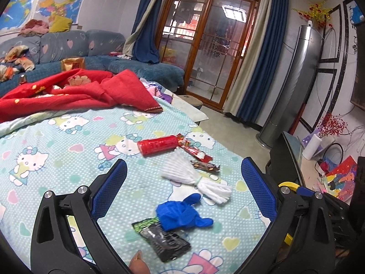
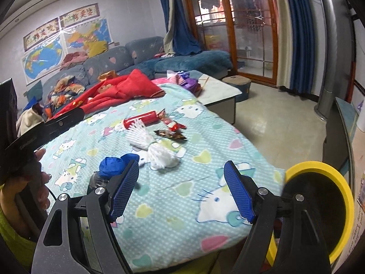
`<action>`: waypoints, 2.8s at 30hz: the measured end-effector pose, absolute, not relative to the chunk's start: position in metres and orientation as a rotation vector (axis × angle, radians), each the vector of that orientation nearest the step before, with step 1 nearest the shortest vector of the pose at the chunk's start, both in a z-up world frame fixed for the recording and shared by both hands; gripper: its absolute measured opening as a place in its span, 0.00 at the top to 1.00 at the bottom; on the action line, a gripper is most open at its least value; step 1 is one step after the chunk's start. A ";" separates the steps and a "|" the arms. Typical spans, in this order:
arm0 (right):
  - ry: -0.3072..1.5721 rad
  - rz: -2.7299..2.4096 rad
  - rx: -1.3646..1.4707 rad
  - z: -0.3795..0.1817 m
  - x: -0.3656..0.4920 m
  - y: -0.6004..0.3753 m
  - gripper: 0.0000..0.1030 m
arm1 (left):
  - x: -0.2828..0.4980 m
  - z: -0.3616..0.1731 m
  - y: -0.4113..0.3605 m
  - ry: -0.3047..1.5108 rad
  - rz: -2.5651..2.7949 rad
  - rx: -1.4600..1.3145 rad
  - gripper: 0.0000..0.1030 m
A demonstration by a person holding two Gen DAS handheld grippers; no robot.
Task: Collect trash
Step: 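Move both tools back over the blue glove and white net on the bed, then grasp the blue glove with the left tool while the right tool grasps the white foam net, then carry the blue glove and white foam net over the bin with both tools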
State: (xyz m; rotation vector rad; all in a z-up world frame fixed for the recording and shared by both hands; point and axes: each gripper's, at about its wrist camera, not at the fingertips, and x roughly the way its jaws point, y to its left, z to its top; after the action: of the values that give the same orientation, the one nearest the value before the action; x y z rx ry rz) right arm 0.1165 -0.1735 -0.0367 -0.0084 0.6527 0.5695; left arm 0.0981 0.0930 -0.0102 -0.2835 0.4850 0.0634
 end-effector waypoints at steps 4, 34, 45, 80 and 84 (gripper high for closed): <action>0.689 0.588 0.005 -0.042 0.127 -0.162 0.28 | 0.098 -0.015 0.106 0.505 0.064 -0.304 0.11; 0.834 0.638 -0.021 -0.089 0.192 -0.102 0.55 | 0.120 -0.074 0.122 0.730 -0.107 -0.358 0.47; 0.860 0.659 -0.019 -0.101 0.188 -0.104 0.88 | 0.126 -0.086 0.111 0.787 -0.142 -0.322 0.47; 0.772 0.612 0.025 -0.057 0.166 -0.154 0.93 | 0.112 -0.052 0.086 0.677 -0.198 -0.319 0.94; 0.749 0.583 0.027 -0.051 0.162 -0.167 0.93 | 0.109 -0.044 0.077 0.656 -0.215 -0.310 0.94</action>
State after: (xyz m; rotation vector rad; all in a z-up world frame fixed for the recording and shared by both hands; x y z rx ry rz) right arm 0.1618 -0.1667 -0.0506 0.0266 0.7493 0.5834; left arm 0.1086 0.0767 -0.0440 -0.3101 0.6563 -0.2155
